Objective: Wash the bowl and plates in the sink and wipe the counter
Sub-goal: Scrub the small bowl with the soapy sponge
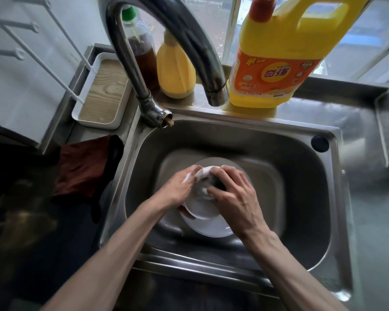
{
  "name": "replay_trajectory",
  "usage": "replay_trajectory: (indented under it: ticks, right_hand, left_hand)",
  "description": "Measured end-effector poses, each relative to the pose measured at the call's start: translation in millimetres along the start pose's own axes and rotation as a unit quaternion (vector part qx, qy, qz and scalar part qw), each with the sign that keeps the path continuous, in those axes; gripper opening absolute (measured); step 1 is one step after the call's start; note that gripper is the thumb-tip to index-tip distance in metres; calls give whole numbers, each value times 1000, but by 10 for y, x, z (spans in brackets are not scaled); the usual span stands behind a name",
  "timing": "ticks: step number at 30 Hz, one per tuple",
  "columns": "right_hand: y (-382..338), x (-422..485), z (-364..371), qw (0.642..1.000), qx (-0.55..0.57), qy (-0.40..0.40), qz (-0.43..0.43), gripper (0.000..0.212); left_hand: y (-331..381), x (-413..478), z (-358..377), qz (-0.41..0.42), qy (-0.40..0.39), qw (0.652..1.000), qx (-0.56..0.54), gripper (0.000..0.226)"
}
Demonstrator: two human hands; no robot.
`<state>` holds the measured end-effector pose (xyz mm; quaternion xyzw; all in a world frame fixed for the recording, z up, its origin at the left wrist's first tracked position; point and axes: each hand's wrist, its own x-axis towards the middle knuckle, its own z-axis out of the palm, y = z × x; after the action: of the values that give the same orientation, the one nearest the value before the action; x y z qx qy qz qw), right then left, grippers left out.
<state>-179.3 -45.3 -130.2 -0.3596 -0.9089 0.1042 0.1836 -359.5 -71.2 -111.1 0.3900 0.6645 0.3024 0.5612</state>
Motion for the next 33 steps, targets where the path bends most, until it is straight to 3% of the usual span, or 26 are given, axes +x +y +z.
replay_trajectory:
  ticks: [5, 7, 9, 12, 15, 19, 21, 23, 25, 27, 30, 33]
  right_hand:
    - [-105, 29, -22, 987, 14, -30, 158, 18]
    - [-74, 59, -48, 981, 48, -77, 169, 14]
    - [-30, 79, -63, 970, 95, -128, 181, 27]
    - [-26, 82, -133, 959, 149, -167, 176, 48]
    - [-58, 18, -185, 947, 197, -219, 127, 45]
    - [-87, -29, -125, 941, 276, -166, 101, 33]
    - [-116, -22, -89, 948, 266, -128, 118, 24]
    - [-188, -2, -60, 941, 275, -97, 173, 28]
    - [-300, 29, -46, 899, 347, -85, 253, 41]
    - [-359, 17, -2, 874, 389, -93, 276, 44]
    - [-299, -69, -44, 886, 379, -143, 224, 38]
    - [-150, -83, -172, 962, 220, -129, 96, 34]
  left_hand:
    - [-67, 13, 181, -22, 143, 989, 32, 35]
    - [-90, 19, 209, -22, 173, 984, 36, 39]
    - [-79, 36, 198, -27, 184, 982, 16, 42]
    - [-67, 63, 150, -22, 173, 984, 17, 40]
    - [-73, 114, 87, -14, 160, 987, -25, 37]
    - [-58, 116, 63, -15, 108, 990, -91, 31]
    - [-63, 72, 67, -34, 78, 987, -133, 33]
    - [-64, 18, 74, -55, 39, 978, -197, 41]
    - [-80, -16, 91, -76, 8, 960, -268, 47]
    - [-101, -28, 101, -78, 7, 955, -286, 45]
    - [-187, 12, 60, -27, 57, 977, -203, 34]
    - [-190, 10, 13, -4, 61, 991, -119, 34]
